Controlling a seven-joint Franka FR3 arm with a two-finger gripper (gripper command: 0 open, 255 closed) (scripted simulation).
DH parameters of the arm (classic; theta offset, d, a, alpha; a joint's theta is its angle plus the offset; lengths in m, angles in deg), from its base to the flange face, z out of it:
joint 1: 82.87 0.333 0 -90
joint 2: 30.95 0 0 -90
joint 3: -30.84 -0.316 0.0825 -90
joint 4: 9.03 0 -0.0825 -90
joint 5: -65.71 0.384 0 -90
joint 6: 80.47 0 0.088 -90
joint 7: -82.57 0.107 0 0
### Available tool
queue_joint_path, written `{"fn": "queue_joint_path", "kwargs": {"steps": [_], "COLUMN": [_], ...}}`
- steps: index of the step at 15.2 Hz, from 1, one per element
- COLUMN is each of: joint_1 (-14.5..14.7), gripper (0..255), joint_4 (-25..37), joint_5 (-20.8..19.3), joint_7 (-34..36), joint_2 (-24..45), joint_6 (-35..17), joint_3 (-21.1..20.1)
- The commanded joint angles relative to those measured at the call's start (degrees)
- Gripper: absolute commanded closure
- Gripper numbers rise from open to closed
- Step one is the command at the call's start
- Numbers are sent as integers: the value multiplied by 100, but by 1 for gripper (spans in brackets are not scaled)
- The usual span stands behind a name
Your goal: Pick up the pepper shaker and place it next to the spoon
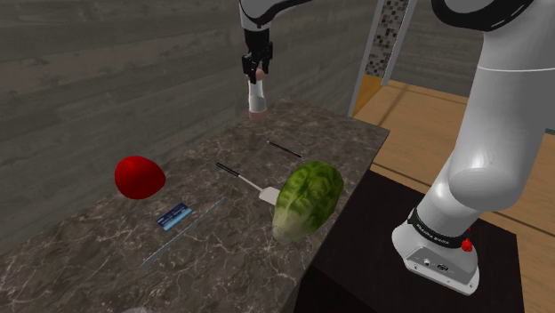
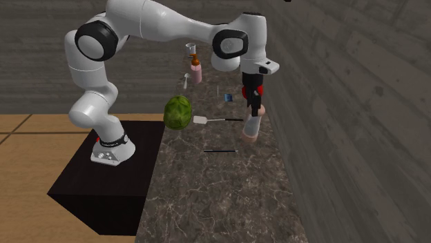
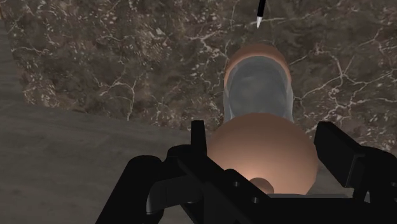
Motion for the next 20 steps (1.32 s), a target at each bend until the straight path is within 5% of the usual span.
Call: {"fn": "queue_joint_path", "kwargs": {"steps": [1,20], "joint_1": [-1,55], "gripper": [255,255], "joint_4": [130,1921], "joint_5": [12,52], "joint_7": [-33,-284], "joint_2": [-22,206], "joint_6": [149,1693], "joint_3": [-1,-15]}}
